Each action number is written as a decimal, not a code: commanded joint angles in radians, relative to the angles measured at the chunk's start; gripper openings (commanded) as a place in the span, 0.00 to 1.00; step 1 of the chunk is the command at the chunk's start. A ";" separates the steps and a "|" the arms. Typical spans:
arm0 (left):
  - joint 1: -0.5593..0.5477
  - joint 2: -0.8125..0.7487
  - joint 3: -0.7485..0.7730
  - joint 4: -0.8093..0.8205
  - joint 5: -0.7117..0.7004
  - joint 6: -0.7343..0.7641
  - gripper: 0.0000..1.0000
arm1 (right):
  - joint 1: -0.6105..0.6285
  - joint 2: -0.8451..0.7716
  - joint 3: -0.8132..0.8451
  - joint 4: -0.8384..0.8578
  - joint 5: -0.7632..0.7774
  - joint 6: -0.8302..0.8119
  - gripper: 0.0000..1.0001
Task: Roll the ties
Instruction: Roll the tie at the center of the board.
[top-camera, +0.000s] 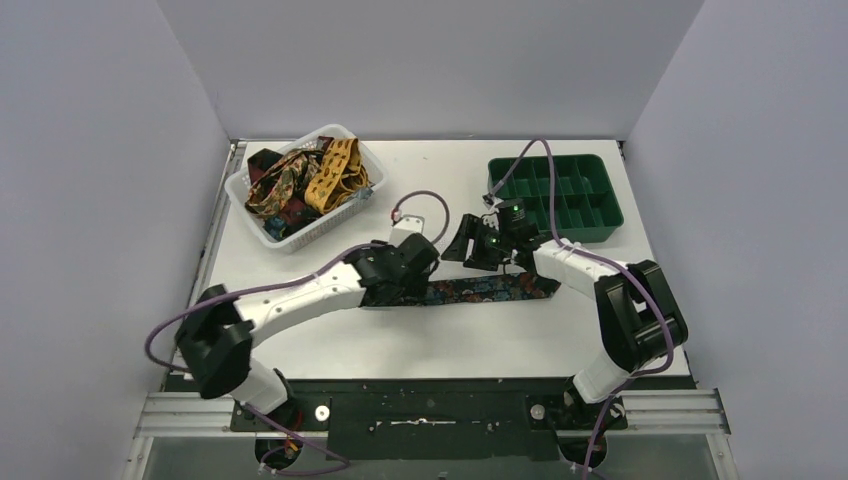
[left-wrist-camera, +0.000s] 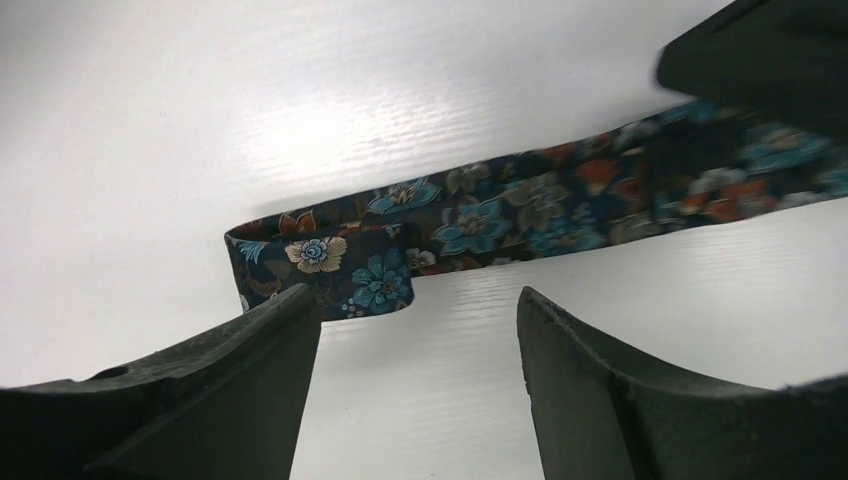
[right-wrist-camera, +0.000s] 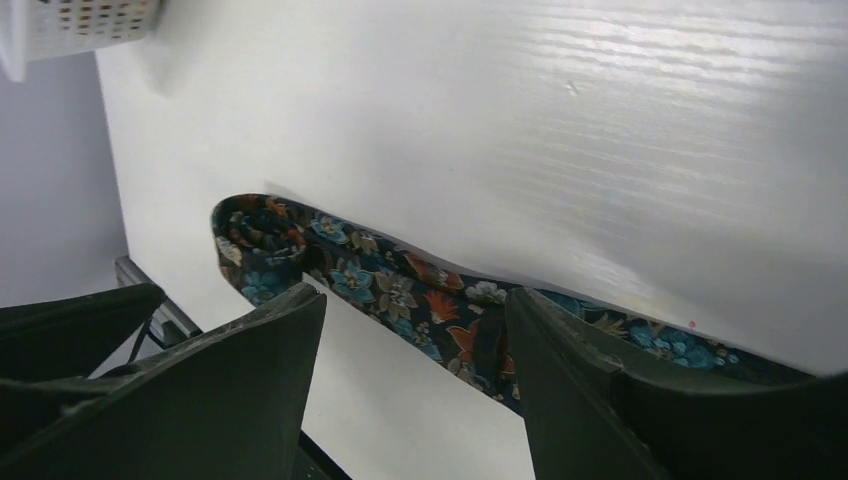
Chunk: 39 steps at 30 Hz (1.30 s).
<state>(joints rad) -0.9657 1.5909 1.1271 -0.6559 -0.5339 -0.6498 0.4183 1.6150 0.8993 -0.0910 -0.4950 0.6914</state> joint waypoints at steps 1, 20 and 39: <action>0.060 -0.232 -0.057 0.122 0.076 -0.028 0.70 | -0.005 -0.062 0.037 0.127 -0.077 -0.007 0.69; 0.630 -0.732 -0.696 0.434 0.631 -0.188 0.79 | 0.300 0.087 0.165 0.140 0.004 -0.189 0.85; 0.742 -0.889 -0.771 0.374 0.642 -0.237 0.97 | 0.359 0.120 0.186 0.283 -0.112 -1.025 0.96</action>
<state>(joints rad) -0.2398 0.7383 0.3511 -0.2829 0.1020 -0.8810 0.7628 1.7035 0.9981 0.2131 -0.5144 -0.2024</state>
